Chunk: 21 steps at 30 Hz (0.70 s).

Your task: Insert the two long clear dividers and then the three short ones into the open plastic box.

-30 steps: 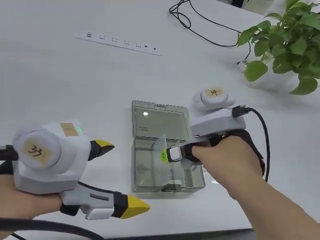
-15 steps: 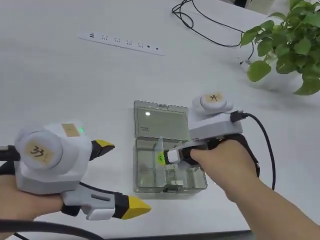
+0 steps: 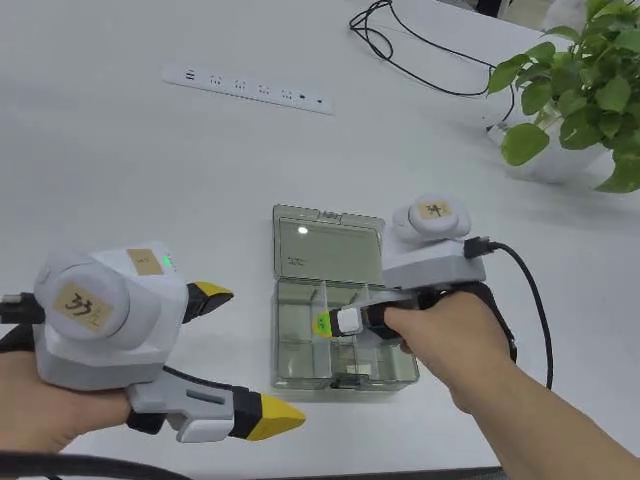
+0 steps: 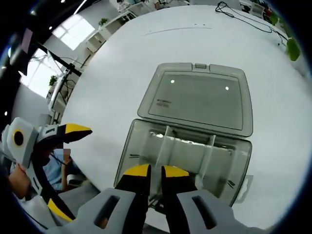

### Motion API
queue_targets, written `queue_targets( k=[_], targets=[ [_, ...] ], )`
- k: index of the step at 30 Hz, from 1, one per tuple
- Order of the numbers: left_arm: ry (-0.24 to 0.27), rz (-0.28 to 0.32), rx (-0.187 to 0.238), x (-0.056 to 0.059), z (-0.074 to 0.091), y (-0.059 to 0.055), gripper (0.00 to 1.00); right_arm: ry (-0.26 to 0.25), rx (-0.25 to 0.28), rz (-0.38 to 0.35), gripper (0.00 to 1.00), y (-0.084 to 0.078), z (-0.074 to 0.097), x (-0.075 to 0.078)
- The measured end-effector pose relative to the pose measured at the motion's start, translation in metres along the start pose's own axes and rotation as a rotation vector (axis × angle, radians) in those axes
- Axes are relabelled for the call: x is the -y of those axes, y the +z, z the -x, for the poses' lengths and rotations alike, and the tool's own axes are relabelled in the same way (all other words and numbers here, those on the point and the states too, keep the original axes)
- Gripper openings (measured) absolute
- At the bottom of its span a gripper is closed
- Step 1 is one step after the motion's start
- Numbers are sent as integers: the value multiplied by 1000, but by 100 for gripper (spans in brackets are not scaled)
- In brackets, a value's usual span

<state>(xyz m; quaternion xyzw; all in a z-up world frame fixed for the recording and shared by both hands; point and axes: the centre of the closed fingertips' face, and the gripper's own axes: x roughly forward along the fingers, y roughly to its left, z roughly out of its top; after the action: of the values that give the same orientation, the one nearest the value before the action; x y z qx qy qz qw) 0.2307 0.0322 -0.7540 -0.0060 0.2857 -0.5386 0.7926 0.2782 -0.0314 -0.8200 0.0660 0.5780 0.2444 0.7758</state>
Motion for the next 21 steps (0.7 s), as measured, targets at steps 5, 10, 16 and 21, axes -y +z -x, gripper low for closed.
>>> queue_targets(
  k=[5,10,16,21],
  targets=[
    [11,1,-2,0,1,1,92,28,17,-8,10,0,1,-1],
    [26,3,0,2,2,4,92,52,30,-1,11,1,0,-2],
    [51,3,0,2,5,7,92,102,61,-14,12,4,5,-6],
    [69,3,-3,4,7,8,92,133,83,-11,14,6,11,-9]
  ],
)
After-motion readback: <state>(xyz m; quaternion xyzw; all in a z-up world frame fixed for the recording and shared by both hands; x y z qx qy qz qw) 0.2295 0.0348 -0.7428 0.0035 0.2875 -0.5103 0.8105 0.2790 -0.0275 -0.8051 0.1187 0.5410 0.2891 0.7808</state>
